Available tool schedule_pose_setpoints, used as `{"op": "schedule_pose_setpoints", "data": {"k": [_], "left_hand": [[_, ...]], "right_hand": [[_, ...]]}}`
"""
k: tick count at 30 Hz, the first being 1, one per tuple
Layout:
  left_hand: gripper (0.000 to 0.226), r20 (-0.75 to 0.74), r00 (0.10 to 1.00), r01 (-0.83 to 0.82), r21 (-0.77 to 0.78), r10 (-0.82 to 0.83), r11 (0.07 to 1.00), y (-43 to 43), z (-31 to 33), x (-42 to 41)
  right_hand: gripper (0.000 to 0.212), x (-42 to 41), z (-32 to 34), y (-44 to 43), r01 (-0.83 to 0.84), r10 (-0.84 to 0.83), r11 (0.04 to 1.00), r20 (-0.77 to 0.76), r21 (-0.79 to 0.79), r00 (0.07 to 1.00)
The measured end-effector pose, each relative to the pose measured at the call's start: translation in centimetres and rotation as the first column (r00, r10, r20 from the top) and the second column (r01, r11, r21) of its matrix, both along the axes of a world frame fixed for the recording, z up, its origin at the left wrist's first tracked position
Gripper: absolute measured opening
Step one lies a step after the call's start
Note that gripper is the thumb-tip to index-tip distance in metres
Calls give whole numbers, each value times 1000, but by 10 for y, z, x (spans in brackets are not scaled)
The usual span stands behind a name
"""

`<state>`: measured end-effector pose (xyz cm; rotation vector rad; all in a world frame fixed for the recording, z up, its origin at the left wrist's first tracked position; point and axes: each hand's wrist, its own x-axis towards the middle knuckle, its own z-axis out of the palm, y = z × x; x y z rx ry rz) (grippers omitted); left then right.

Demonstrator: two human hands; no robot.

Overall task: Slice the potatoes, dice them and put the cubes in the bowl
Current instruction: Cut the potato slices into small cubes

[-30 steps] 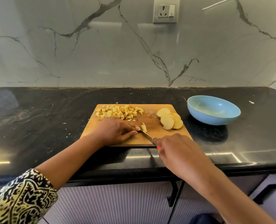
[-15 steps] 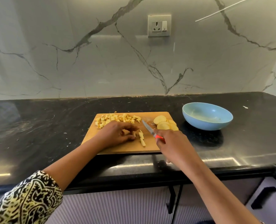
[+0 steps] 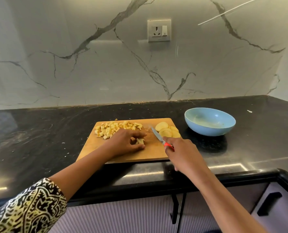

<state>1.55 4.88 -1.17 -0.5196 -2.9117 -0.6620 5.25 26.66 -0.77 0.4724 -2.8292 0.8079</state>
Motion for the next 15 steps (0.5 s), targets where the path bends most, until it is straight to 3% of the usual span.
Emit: {"op": "schedule_pose_setpoints", "data": {"k": [4,9,12,15], "left_hand": [[41,108,994,17,79,-26,997,-10,5,-14],[47,285,941,170,70,-183,983,-22,17,-28],[51,387,889,264,9,-247,965,-25,26,-35],[40,336,905,309,-100,-260,946,-25,29,-40]], "right_hand": [[38,1,-4,1,1,-1,1000,8,-12,1000],[40,3,-6,1,-17,17,1000,-6,-1,1000],[40,4,-6,-1,-35,34,999,-18,-12,999],[40,4,-6,0,-49,49,999,-26,-13,998]]}}
